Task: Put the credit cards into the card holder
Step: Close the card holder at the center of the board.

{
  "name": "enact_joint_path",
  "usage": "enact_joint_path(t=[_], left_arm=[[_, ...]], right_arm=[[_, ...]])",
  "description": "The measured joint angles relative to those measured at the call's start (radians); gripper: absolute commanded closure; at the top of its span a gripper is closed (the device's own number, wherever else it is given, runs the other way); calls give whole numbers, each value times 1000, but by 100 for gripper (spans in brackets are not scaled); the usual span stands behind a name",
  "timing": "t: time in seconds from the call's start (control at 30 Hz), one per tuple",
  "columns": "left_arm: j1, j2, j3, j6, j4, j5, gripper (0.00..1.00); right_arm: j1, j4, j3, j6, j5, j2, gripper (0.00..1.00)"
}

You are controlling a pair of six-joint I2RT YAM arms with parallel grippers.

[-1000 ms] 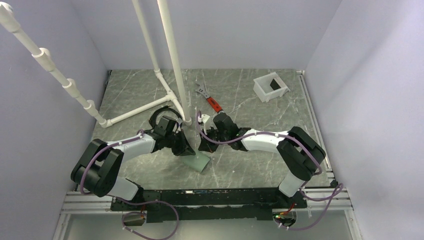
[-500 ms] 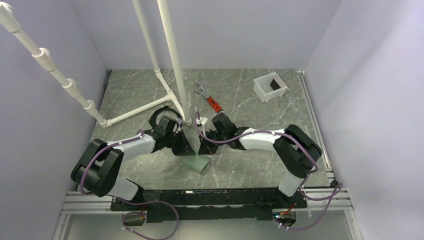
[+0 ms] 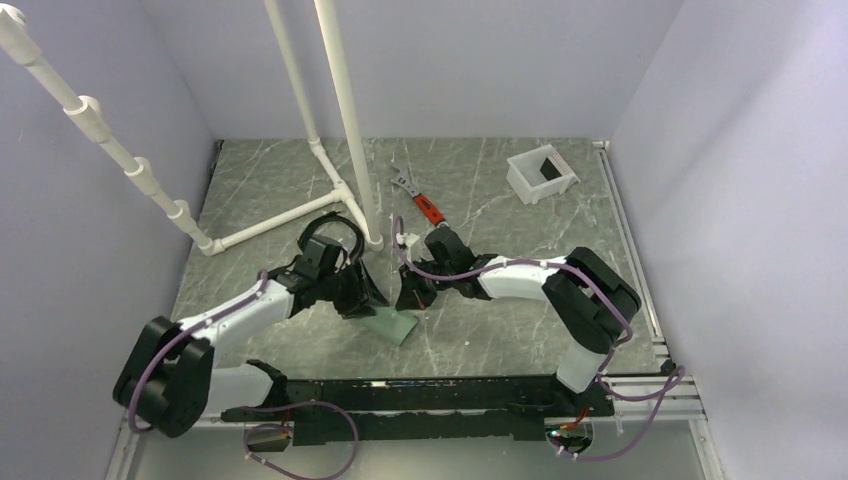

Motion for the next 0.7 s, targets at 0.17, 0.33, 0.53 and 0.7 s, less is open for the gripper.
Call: enact_joint_path(t=[0.17,0.33,0.53,0.7], left_arm=[[-2,-126,-79,-108,-69,-2,45],[-27,-221,-187,-247,-114,0,44],[-45,-232,-229,-284,-3,-3,43],[-71,-154,-176,-257,-14,-55,48]], right_arm=[[-4,56,-48,92,8,-17,100],[-4,114,-116,177,31,-57,100],[-4,172,-179,256,44,-113,100],[-4,203,-186,289,43,-118,100]])
